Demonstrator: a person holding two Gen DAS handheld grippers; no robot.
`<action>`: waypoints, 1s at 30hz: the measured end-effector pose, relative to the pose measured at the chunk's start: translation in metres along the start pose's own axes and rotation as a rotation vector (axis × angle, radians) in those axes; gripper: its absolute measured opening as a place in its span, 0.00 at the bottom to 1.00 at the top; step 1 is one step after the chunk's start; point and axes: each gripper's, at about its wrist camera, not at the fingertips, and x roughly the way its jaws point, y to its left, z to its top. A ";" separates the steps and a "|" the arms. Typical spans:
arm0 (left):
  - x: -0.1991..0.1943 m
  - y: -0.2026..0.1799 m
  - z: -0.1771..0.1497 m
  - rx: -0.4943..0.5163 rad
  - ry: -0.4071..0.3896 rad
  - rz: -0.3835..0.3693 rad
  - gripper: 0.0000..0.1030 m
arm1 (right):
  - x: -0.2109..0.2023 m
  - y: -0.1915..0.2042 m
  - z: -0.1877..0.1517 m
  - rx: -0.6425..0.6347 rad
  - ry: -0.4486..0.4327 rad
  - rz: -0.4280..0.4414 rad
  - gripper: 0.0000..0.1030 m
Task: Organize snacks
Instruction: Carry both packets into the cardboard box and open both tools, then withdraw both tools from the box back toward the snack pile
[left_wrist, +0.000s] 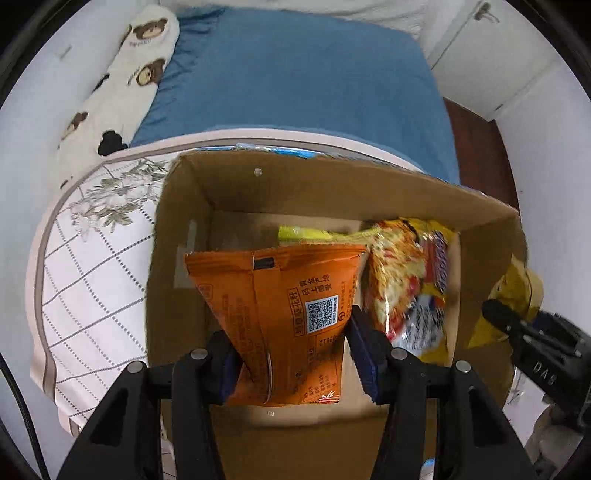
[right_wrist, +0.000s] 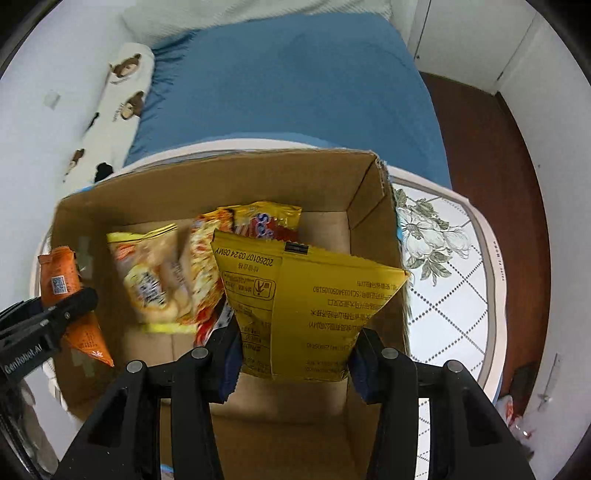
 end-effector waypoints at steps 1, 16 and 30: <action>0.005 0.001 0.006 -0.005 0.009 0.008 0.48 | 0.007 -0.001 0.004 0.006 0.011 -0.001 0.49; 0.024 -0.002 0.027 0.001 0.007 0.026 0.87 | 0.047 -0.005 0.020 0.019 0.041 -0.022 0.90; -0.020 -0.005 -0.046 0.011 -0.138 0.030 0.87 | -0.006 0.000 -0.046 -0.008 -0.089 -0.033 0.90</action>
